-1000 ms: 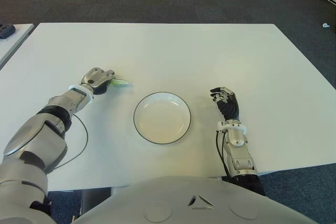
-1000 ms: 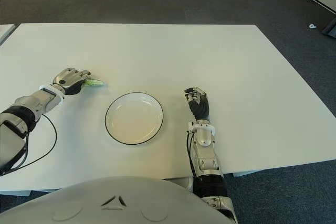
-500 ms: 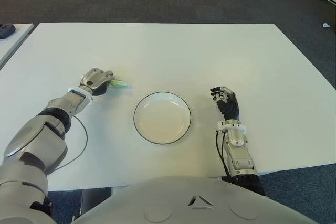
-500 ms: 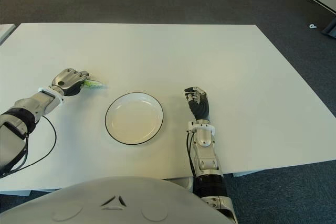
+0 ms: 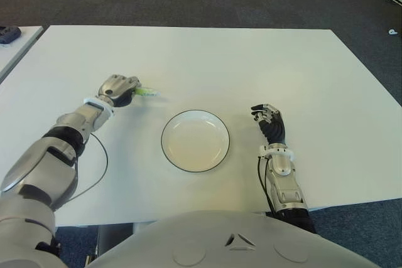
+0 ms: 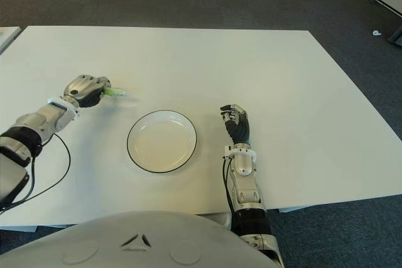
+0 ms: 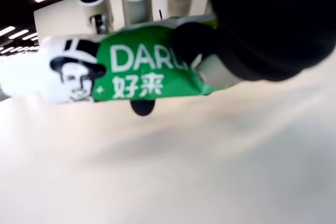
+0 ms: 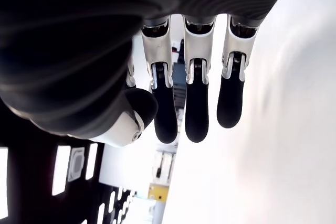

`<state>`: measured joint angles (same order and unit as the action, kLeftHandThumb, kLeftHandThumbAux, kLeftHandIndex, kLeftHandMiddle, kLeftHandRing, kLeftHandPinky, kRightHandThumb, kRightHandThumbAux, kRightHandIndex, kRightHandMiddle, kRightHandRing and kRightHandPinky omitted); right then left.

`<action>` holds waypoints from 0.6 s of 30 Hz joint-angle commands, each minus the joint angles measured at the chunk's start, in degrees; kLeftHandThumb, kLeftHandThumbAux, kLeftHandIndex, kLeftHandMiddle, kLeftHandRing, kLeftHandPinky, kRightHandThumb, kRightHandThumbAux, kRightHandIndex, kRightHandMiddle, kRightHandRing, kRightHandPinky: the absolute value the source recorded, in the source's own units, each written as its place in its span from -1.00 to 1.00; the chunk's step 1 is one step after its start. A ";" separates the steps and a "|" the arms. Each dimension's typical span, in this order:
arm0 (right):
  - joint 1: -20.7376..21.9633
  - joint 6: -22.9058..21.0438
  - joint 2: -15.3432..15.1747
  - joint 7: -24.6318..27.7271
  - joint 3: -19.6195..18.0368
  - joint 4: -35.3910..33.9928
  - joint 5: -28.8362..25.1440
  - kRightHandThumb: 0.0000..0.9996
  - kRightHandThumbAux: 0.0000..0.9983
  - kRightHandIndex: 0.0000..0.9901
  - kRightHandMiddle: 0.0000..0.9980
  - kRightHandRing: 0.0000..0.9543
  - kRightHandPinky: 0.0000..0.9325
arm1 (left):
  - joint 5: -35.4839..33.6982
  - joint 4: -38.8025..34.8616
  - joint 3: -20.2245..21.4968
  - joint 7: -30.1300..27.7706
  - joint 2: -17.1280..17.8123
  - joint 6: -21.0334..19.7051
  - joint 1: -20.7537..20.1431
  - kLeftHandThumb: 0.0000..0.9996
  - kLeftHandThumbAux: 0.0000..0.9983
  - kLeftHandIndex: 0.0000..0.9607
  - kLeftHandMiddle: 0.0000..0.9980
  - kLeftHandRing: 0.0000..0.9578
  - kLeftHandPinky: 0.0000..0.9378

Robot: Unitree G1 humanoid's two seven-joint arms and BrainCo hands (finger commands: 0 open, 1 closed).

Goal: Put the toothpaste on the table into the plate.

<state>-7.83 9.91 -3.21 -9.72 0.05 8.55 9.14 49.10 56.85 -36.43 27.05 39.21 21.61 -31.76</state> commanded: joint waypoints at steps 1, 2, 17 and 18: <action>0.72 0.58 0.19 0.00 0.27 0.70 0.39 0.43 0.47 -0.15 -0.17 -0.16 -0.10 | -2.56 -8.79 3.96 -2.66 2.54 0.41 2.24 0.69 0.34 -0.13 0.15 0.65 0.66; 0.72 0.67 0.20 0.02 0.29 0.75 0.35 0.43 0.47 -0.15 -0.17 -0.16 -0.10 | -2.85 -10.40 4.68 -3.06 2.78 0.22 2.84 0.69 0.34 -0.13 0.15 0.65 0.66; 1.34 1.82 0.54 0.41 0.30 2.07 -0.36 0.43 0.47 -0.16 -0.17 -0.15 -0.09 | -3.25 -22.25 10.73 -4.28 3.44 -0.07 5.83 0.69 0.34 -0.13 0.15 0.71 0.73; 1.31 1.86 0.58 0.43 0.31 2.07 -0.38 0.43 0.47 -0.16 -0.17 -0.15 -0.10 | -3.31 -23.14 11.14 -4.46 3.46 -0.12 6.01 0.69 0.34 -0.13 0.14 0.71 0.74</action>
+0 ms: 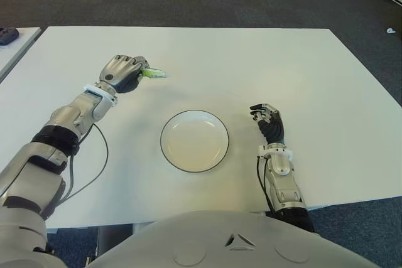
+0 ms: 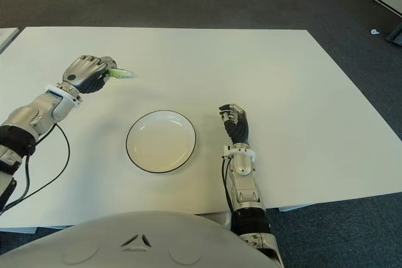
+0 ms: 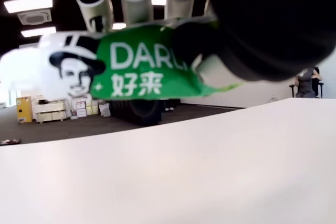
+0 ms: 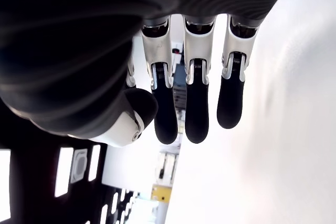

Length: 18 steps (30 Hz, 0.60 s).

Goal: Put the toothpaste on the table into the plate.

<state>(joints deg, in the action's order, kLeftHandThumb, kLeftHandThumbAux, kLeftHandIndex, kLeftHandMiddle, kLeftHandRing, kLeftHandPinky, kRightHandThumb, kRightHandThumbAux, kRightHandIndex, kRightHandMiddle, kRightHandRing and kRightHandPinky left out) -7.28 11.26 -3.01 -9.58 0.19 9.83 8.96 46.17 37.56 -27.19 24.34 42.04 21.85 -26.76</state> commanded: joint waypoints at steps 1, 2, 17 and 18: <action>0.74 0.54 0.40 0.31 0.20 0.79 -0.17 0.43 0.47 -0.16 -0.17 -0.15 -0.10 | -0.44 -4.69 2.32 -1.91 0.65 -0.33 1.20 0.69 0.34 -0.13 0.14 0.71 0.74; 0.72 0.57 0.41 0.32 0.22 0.79 -0.16 0.43 0.47 -0.16 -0.17 -0.15 -0.10 | -0.43 -5.31 2.71 -2.10 0.63 -0.31 1.40 0.69 0.34 -0.13 0.14 0.72 0.74; 1.15 0.30 0.19 0.28 0.30 1.79 0.10 0.42 0.47 -0.16 -0.19 -0.17 -0.12 | -2.56 -22.23 7.83 -5.71 -1.50 0.06 7.72 0.69 0.34 -0.14 0.12 0.71 0.69; 1.15 0.29 0.19 0.30 0.31 1.79 0.11 0.42 0.47 -0.16 -0.20 -0.18 -0.13 | -2.70 -24.75 7.55 -6.59 -2.30 0.03 8.84 0.69 0.34 -0.14 0.12 0.71 0.68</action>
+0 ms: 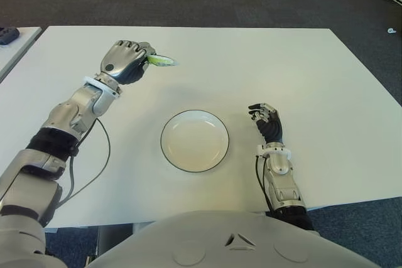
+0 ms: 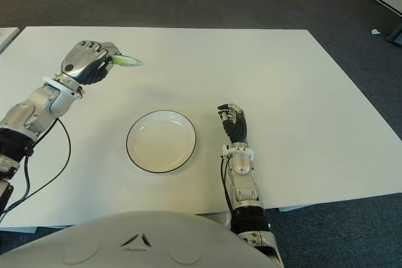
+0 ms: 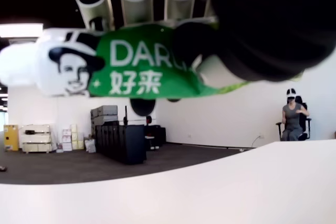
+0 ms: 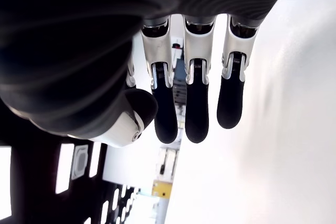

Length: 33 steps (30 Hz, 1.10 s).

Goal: Put the toothpaste on the table into the plate.

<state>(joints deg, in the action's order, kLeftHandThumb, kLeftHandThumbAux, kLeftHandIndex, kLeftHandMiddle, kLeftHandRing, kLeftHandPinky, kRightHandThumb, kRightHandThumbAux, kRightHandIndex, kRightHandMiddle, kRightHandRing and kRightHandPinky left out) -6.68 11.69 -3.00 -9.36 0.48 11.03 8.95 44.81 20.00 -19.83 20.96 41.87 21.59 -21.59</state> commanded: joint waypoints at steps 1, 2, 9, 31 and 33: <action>0.55 -0.14 0.17 0.09 0.03 0.59 0.11 0.42 0.47 -0.16 -0.20 -0.18 -0.13 | -1.34 -8.83 0.04 -3.86 -2.67 0.18 4.42 0.69 0.34 -0.13 0.13 0.71 0.68; 0.57 -0.16 0.18 0.09 0.04 0.57 0.11 0.42 0.47 -0.16 -0.20 -0.19 -0.14 | -1.31 -9.99 0.11 -4.45 -3.06 0.05 4.98 0.69 0.34 -0.13 0.13 0.70 0.67; 0.68 -0.22 0.06 0.20 0.09 0.68 0.08 0.42 0.47 -0.16 -0.21 -0.19 -0.14 | -0.13 -13.71 -0.85 -7.54 -4.60 3.14 6.32 0.69 0.34 -0.13 0.14 0.70 0.69; 0.32 -0.15 -0.09 0.40 0.28 -0.01 0.18 0.42 0.47 -0.16 -0.17 -0.16 -0.10 | 11.17 -9.83 -9.36 -3.42 -8.83 17.36 6.23 0.69 0.33 -0.12 0.15 0.79 0.83; 0.24 -0.11 -0.06 0.44 0.27 -0.12 0.10 0.42 0.47 -0.16 -0.17 -0.15 -0.10 | 12.06 -9.35 -10.15 -3.73 -8.58 18.06 5.57 0.69 0.33 -0.12 0.17 0.80 0.84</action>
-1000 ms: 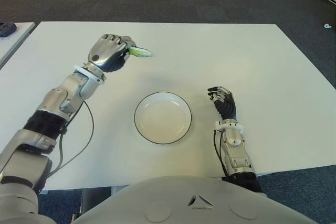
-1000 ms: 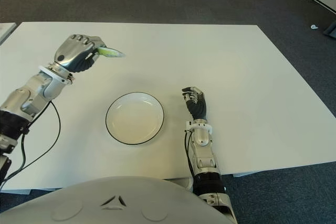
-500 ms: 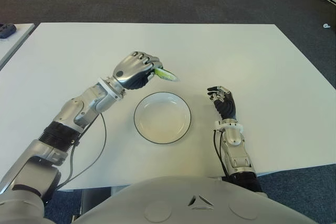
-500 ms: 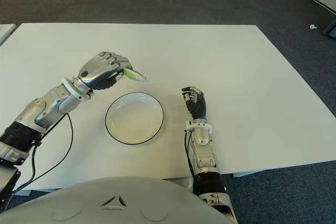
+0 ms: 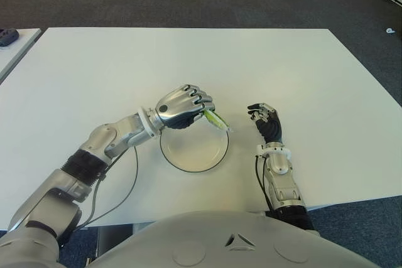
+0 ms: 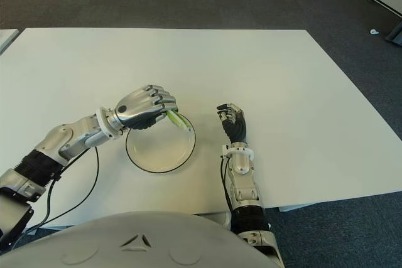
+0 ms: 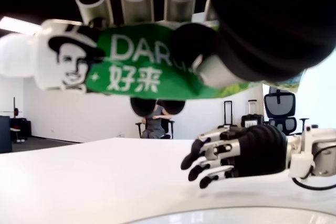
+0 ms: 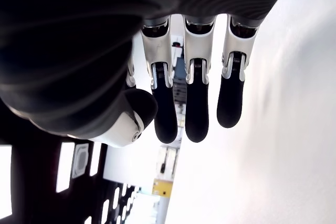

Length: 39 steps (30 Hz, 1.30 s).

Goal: Put the toothpaste on the table into the plate.

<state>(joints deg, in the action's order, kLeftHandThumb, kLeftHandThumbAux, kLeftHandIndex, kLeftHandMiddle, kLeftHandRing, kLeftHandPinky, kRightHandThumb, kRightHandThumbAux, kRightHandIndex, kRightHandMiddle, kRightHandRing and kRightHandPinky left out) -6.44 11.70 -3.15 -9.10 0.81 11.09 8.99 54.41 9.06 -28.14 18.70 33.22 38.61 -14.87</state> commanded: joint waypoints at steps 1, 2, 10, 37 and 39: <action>-0.03 -0.11 0.11 0.22 -0.07 -0.25 -0.01 0.42 0.47 -0.16 -0.17 -0.15 -0.09 | 3.16 2.00 -2.28 -1.43 0.23 1.52 -1.67 0.69 0.33 -0.11 0.18 0.80 0.85; -0.06 -0.10 0.12 0.24 -0.08 -0.29 -0.06 0.42 0.47 -0.16 -0.17 -0.15 -0.09 | 3.67 2.31 -2.58 -1.36 0.32 1.86 -2.03 0.69 0.33 -0.11 0.19 0.81 0.86; -0.37 0.37 0.24 0.56 -0.17 -0.61 -0.58 0.43 0.47 -0.16 -0.16 -0.14 -0.07 | 8.72 6.06 -5.01 2.58 -0.46 1.69 -2.68 0.69 0.34 -0.10 0.21 0.81 0.86; -0.92 0.85 0.72 0.30 -0.39 -1.13 -0.48 0.42 0.47 -0.15 -0.17 -0.14 -0.08 | 14.00 21.90 -15.14 14.85 -1.13 3.13 -5.14 0.44 0.41 -0.08 0.71 0.81 0.83; -0.92 0.65 0.74 0.29 -0.37 -1.21 -0.39 0.42 0.47 -0.16 -0.17 -0.14 -0.08 | 13.36 21.57 -15.01 13.67 -0.37 3.48 -5.21 0.43 0.41 -0.08 0.68 0.76 0.77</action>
<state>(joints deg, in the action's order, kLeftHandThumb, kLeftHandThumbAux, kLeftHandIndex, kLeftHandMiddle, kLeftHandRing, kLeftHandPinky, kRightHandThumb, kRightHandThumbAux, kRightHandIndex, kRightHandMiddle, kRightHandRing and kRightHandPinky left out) -7.01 12.10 -2.69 -8.58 0.71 9.64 8.75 67.55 28.99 -41.88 34.60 31.65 41.83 -20.72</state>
